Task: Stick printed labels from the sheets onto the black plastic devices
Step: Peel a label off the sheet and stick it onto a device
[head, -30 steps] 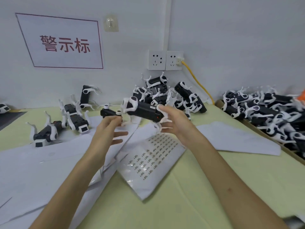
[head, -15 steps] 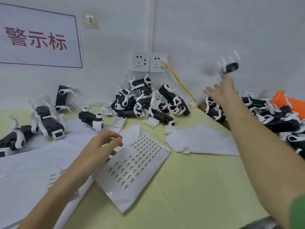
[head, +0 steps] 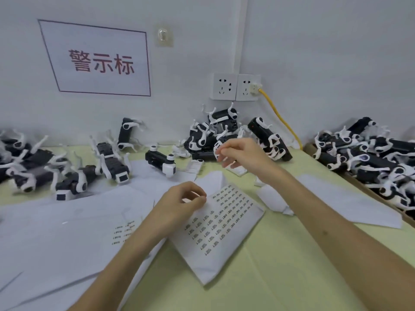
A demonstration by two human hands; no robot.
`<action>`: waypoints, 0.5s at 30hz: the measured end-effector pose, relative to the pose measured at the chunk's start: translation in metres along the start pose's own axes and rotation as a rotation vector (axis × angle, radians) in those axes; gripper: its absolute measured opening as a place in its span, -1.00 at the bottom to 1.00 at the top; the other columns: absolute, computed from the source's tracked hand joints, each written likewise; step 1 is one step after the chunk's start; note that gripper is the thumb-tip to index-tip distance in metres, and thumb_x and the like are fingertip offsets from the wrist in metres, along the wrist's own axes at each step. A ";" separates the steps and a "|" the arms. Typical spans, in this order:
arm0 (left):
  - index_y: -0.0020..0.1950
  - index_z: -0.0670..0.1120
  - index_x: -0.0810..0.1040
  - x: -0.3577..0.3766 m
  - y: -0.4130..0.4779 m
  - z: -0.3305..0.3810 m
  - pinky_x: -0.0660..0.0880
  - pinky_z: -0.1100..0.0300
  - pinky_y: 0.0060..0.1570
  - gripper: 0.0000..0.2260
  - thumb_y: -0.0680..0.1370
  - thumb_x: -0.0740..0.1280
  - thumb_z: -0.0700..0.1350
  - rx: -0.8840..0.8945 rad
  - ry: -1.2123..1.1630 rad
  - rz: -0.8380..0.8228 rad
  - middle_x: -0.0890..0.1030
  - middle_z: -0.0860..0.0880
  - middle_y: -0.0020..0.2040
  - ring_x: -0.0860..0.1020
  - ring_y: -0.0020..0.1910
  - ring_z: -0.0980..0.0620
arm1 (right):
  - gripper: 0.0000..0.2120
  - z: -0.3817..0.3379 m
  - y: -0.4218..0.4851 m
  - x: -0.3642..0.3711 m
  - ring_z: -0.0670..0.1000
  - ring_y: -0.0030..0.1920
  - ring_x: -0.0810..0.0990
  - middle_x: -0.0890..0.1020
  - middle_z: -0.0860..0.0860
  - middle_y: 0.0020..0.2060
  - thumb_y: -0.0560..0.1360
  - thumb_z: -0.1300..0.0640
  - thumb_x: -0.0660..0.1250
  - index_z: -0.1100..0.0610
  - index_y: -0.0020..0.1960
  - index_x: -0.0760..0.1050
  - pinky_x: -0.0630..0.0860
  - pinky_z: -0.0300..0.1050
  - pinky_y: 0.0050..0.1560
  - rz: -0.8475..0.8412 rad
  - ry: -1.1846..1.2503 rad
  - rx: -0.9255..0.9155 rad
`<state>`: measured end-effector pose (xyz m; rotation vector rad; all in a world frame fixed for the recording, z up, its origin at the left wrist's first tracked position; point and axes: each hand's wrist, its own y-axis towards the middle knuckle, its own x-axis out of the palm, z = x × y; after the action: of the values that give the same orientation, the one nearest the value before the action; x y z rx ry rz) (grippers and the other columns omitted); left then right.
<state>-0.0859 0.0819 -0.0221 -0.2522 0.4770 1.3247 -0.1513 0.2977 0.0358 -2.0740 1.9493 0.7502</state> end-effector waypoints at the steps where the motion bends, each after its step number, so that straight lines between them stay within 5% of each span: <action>1: -0.03 0.09 0.64 0.000 0.000 0.000 0.50 0.34 -0.16 -0.96 0.59 0.41 -0.06 0.007 0.002 -0.007 0.69 0.09 -0.09 0.59 -0.23 0.20 | -0.85 -0.007 0.005 0.012 -0.10 -0.20 0.70 0.74 -0.01 -0.13 0.61 0.19 0.33 0.03 -0.02 0.66 0.57 -0.24 -0.14 -0.019 -0.050 -0.046; 5: -0.02 0.07 0.62 0.001 0.001 -0.004 0.48 0.35 -0.33 -0.98 0.58 0.43 -0.05 0.014 0.025 -0.018 0.68 0.09 -0.09 0.53 -0.36 0.23 | -0.82 -0.024 0.035 0.058 -0.20 -0.12 0.61 0.67 -0.10 -0.02 0.54 0.08 0.45 0.02 0.14 0.63 0.50 -0.29 -0.06 -0.059 -0.222 -0.179; 11: 0.00 0.11 0.58 0.007 0.000 -0.010 0.51 0.37 -0.31 -0.92 0.56 0.42 -0.07 0.032 0.112 -0.010 0.65 0.11 -0.08 0.63 -0.22 0.20 | -0.46 -0.039 0.085 0.126 0.02 0.21 0.53 0.53 0.03 0.28 0.47 -0.02 0.49 0.01 0.40 0.45 0.47 0.06 0.27 -0.145 -0.512 -0.302; 15: -0.03 -0.03 0.58 0.011 0.000 -0.012 0.53 0.28 -0.26 -0.94 0.54 0.37 -0.19 0.070 0.118 -0.024 0.64 0.07 -0.17 0.62 -0.24 0.14 | -0.21 -0.052 0.104 0.178 0.15 0.35 0.46 0.43 0.06 0.40 0.42 -0.19 0.48 0.02 0.53 0.26 0.37 0.15 0.32 -0.211 -0.805 -0.461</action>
<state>-0.0863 0.0860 -0.0377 -0.2780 0.6170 1.2713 -0.2405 0.1054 0.0139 -1.7037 1.1654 1.7577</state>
